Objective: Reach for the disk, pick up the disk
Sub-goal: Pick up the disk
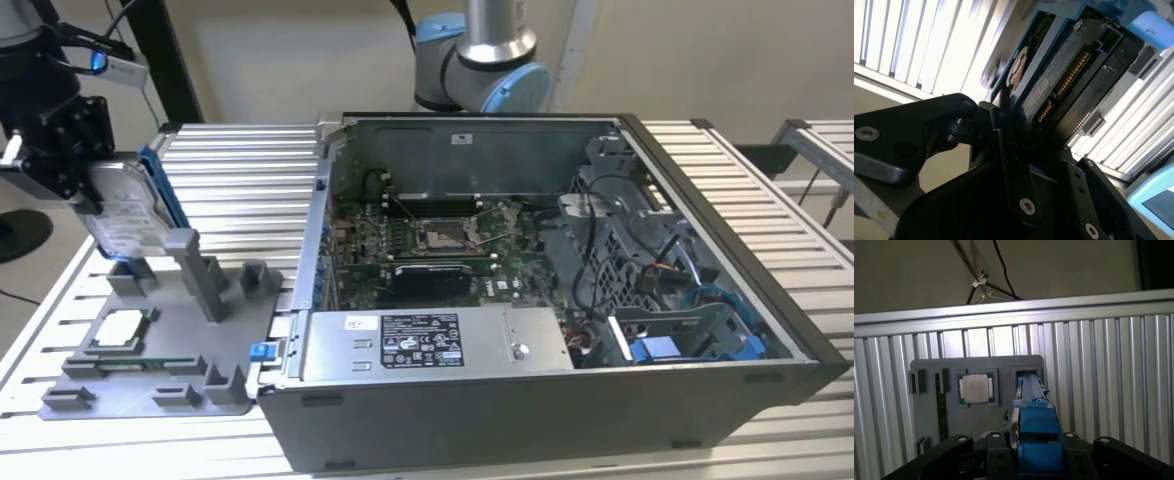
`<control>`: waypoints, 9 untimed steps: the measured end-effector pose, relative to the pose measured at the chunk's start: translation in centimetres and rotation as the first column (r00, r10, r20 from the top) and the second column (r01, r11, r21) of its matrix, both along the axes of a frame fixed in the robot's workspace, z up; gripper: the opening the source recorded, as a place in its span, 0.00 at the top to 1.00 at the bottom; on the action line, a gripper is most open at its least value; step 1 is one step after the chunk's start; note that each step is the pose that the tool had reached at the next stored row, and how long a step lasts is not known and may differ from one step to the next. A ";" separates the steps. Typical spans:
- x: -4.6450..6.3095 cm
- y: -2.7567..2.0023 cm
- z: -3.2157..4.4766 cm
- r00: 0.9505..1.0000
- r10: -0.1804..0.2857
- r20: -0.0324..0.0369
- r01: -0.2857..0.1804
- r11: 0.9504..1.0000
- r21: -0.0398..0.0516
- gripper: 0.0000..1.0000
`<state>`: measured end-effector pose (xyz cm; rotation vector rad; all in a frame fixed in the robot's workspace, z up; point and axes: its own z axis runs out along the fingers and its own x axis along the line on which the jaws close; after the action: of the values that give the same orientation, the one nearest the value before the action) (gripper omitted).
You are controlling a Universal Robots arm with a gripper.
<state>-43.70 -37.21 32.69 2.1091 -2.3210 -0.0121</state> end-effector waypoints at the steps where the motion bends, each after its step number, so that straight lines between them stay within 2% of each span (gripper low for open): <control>1: 0.0 -0.01 0.13 1.000 0.000 0.000 0.000 1.000 0.000 1.00; 9: 0.0 0.00 1.20 1.000 0.000 0.000 0.000 1.000 0.000 1.00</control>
<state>-43.71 -37.21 33.89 2.1090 -2.3210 -0.0121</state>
